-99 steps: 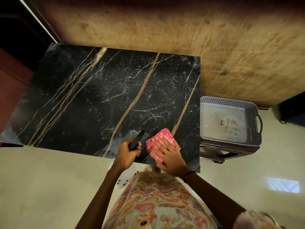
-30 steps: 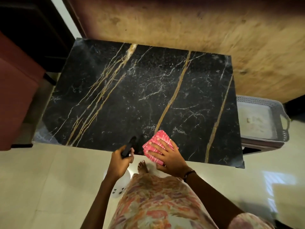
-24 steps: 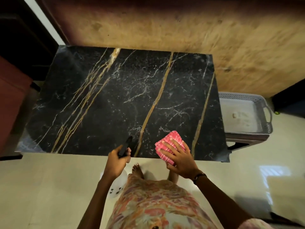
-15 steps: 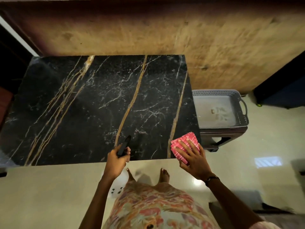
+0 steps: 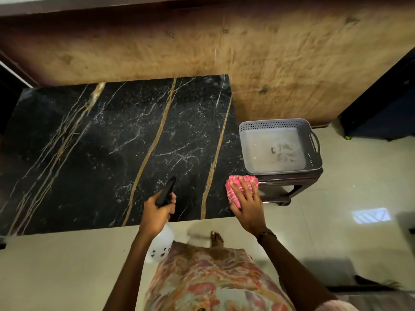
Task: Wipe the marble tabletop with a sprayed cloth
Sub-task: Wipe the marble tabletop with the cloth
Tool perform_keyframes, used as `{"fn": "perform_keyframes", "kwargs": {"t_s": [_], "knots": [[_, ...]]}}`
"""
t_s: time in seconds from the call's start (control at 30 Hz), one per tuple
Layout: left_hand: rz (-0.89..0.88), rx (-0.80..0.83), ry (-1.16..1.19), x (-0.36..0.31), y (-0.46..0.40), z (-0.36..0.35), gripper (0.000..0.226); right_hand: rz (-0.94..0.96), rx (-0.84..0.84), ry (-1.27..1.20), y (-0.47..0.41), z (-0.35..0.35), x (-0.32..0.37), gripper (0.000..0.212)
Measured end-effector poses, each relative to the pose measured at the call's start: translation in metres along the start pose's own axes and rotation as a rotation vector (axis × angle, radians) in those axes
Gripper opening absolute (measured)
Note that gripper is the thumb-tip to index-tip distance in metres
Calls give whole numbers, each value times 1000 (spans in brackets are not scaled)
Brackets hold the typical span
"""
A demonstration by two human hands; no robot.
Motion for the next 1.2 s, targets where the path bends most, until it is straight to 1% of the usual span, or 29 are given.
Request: {"fn": "perform_keyframes", "kwargs": {"t_s": [0.1,0.2,0.27,0.43,0.57,0.63,0.73,0.83,1.0,1.1,1.2], "knots": [[1,22,1,-4,-2,-9,35,-15,-27,21,-1,0,2,62],[2,35,-4,-11,-8,-15,36,83,-65,79,32,-7,7,60],[3,46,-9,-15,-13,-18,35,116,-66,95,45,-13,2,58],[-6,82,-35,-30,-40,-32,32,145,-38,97,11,-8,3,59],[-2,97,-58,-46,-73,-46,33,108,-42,102,-65,8,5,62],[-2,113,-56,-59,-97,-56,33,68,-33,107,-118,17,6,64],[-29,133,-53,-84,-136,-70,34,58,-54,134,-199,35,7,64],[-56,150,-75,-107,-177,-81,35,37,-69,115,-279,47,6,69],[-123,188,-118,-141,-234,-94,24,11,-62,216,-404,64,4,68],[-212,187,-125,-158,-253,-95,21,-19,-54,210,-462,72,2,67],[-240,194,-124,-165,-261,-92,23,-73,-39,191,-502,77,1,68]]}}
Point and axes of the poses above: each hand's wrist, its own y-axis away from the middle knuckle, its own z-axis out of the back of the hand, x = y × z, the point moved 10 cm from there along -y, towards the middle knuckle, and after that the axes turned 11 degrees about y, right-handed, at the moved point
